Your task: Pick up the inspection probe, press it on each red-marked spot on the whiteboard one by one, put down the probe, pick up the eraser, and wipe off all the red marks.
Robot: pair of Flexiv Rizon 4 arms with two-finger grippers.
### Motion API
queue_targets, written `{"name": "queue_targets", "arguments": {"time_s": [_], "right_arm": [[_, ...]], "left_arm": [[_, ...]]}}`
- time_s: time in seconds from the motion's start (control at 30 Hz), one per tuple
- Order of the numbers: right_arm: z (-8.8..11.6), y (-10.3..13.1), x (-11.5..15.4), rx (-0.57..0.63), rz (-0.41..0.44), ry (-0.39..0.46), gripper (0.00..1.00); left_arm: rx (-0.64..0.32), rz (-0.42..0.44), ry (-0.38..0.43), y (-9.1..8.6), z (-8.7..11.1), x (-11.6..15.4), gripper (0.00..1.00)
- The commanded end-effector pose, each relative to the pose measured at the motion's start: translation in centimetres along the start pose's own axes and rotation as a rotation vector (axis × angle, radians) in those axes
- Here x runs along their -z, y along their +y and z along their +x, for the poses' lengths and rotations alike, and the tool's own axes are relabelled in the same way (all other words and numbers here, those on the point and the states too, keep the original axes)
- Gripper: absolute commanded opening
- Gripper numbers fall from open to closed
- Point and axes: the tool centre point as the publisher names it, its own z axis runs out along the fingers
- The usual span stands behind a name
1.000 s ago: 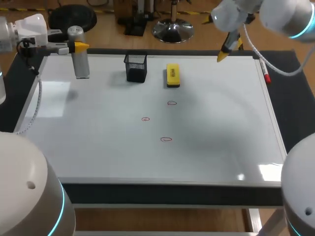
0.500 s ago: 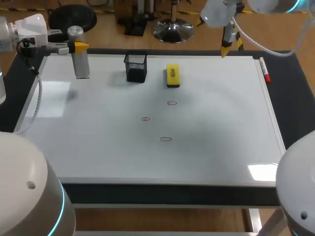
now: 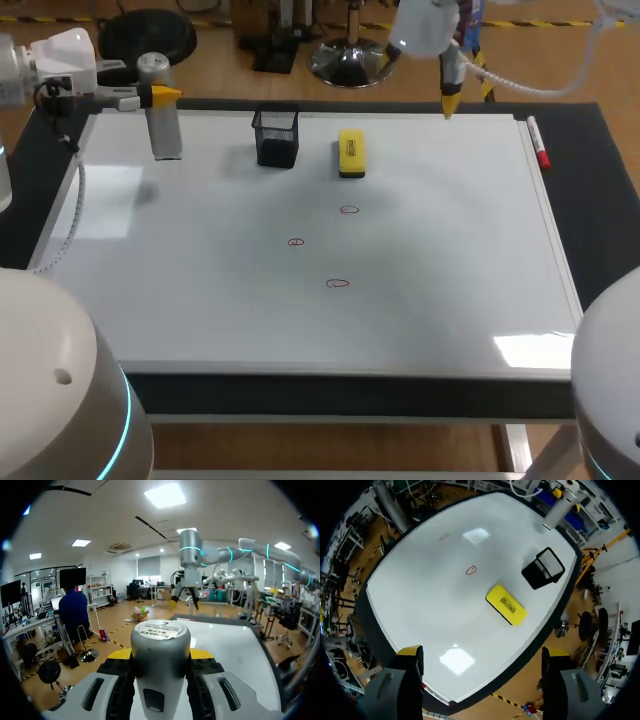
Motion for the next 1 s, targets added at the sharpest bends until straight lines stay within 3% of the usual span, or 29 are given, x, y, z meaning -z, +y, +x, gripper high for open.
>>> {"name": "queue_targets", "arguments": {"time_s": [0.03, 0.27, 0.6, 0.8, 1.0], "right_arm": [[-0.5, 0.4, -1.1, 0.131, -0.017, 0.163, 1.0], [-0.5, 2.5, -2.5, 0.405, -0.015, 0.159, 1.0], [-1.7, 5.3, -5.2, 0.651, -0.02, 0.134, 1.0], [-2.3, 6.2, -6.9, 0.713, -0.011, 0.15, 1.0], [-2.9, 6.4, -8.5, 0.696, -0.006, 0.154, 1.0]], "left_arm": [[-0.002, 0.002, -0.002, -0.1, 0.0, 0.0, 0.0], [-0.002, 0.002, -0.002, -0.1, 0.0, 0.0, 0.0], [-0.002, 0.002, -0.002, -0.1, 0.0, 0.0, 0.0], [-0.002, 0.002, -0.002, -0.1, 0.0, 0.0, 0.0], [-0.002, 0.002, -0.002, -0.1, 0.0, 0.0, 0.0]]}}
